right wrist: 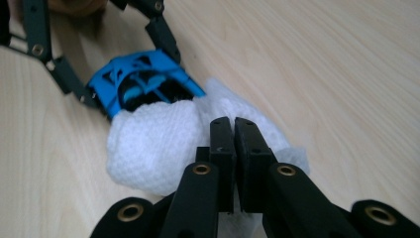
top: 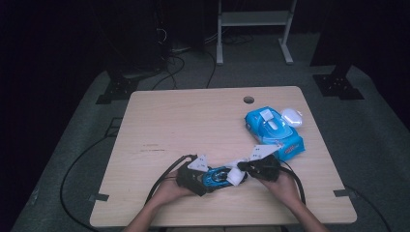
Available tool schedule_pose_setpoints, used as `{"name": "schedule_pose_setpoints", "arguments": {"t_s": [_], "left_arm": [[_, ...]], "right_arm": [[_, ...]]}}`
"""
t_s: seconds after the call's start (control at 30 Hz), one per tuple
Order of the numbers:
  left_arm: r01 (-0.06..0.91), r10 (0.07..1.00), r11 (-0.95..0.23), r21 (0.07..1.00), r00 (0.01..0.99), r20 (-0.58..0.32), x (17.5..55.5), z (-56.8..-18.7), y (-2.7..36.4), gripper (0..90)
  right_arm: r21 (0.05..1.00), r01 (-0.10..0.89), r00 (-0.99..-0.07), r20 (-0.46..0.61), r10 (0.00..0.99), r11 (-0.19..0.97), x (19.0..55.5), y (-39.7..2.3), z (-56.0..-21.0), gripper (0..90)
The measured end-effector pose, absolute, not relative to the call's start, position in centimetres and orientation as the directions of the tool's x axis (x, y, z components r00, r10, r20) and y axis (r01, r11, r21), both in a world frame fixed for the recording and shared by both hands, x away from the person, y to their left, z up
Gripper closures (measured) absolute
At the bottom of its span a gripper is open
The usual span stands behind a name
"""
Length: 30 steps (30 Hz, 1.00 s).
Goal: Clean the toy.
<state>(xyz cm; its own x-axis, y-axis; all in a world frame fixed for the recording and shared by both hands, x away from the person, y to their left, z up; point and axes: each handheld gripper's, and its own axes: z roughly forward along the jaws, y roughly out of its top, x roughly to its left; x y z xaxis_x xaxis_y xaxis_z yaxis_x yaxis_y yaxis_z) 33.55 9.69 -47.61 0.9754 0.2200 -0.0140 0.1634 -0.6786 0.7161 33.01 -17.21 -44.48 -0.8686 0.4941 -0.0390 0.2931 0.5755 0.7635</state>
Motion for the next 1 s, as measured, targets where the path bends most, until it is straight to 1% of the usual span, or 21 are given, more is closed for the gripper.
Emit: {"name": "schedule_pose_setpoints", "arguments": {"t_s": [0.1, 0.27, 0.33, 0.43, 0.5, 0.6, 0.67, 0.7, 0.73, 0.8, 0.87, 0.93, 1.0], "left_arm": [[0.173, 0.221, -0.673, 0.719, 0.975, -0.027, 33.7, -47.7, 9.8, 25.3], [0.189, 0.237, -0.674, 0.714, 0.971, -0.034, 33.7, -47.7, 9.8, 24.0], [0.174, 0.232, -0.677, 0.715, 0.973, -0.018, 33.6, -47.6, 9.7, 24.6], [0.17, 0.228, -0.681, 0.712, 0.974, -0.015, 33.6, -47.6, 9.7, 25.2], [0.17, 0.225, -0.678, 0.716, 0.974, -0.018, 33.6, -47.6, 9.7, 25.3], [0.169, 0.225, -0.677, 0.717, 0.974, -0.016, 33.6, -47.6, 9.7, 25.3], [0.167, 0.225, -0.68, 0.714, 0.974, -0.014, 33.6, -47.6, 9.7, 25.3], [0.169, 0.226, -0.678, 0.715, 0.974, -0.016, 33.6, -47.6, 9.7, 25.3], [0.169, 0.226, -0.678, 0.715, 0.974, -0.016, 33.6, -47.6, 9.7, 25.3], [0.165, 0.228, -0.679, 0.715, 0.974, -0.009, 33.6, -47.6, 9.6, 25.3], [0.163, 0.227, -0.68, 0.715, 0.974, -0.006, 33.6, -47.6, 9.6, 25.3], [0.161, 0.225, -0.68, 0.715, 0.974, -0.006, 33.6, -47.6, 9.5, 25.4], [0.161, 0.225, -0.678, 0.717, 0.974, -0.007, 33.6, -47.6, 9.5, 25.4]], "right_arm": [[0.772, 0.292, -0.875, -0.024, 0.484, 0.565, 33.1, -17.3, -44.8, 86.5], [0.754, 0.308, -0.881, -0.005, 0.473, 0.58, 32.7, -18.3, -44.5, 87.2], [0.756, 0.308, -0.88, -0.004, 0.475, 0.577, 32.0, -18.6, -44.7, 87.3], [0.755, 0.305, -0.885, 0.0, 0.465, 0.581, 32.1, -18.1, -44.7, 87.3], [0.757, 0.291, -0.904, 0.017, 0.427, 0.586, 32.1, -16.5, -45.0, 87.1], [0.752, 0.267, -0.91, -0.009, 0.415, 0.603, 32.0, -16.0, -44.8, 87.0], [0.749, 0.263, -0.904, -0.03, 0.427, 0.609, 32.0, -16.3, -44.7, 87.1], [0.755, 0.269, -0.891, -0.041, 0.452, 0.598, 32.1, -17.0, -44.7, 87.1], [0.755, 0.269, -0.891, -0.041, 0.452, 0.598, 32.1, -17.0, -44.7, 87.1], [0.766, 0.295, -0.87, -0.033, 0.493, 0.572, 32.3, -18.0, -44.6, 87.1], [0.767, 0.298, -0.858, -0.046, 0.512, 0.568, 32.4, -18.5, -44.6, 87.1], [0.774, 0.311, -0.857, -0.024, 0.515, 0.552, 32.5, -18.3, -44.8, 87.1], [0.782, 0.302, -0.864, -0.017, 0.503, 0.546, 32.5, -17.7, -44.8, 87.1]]}}
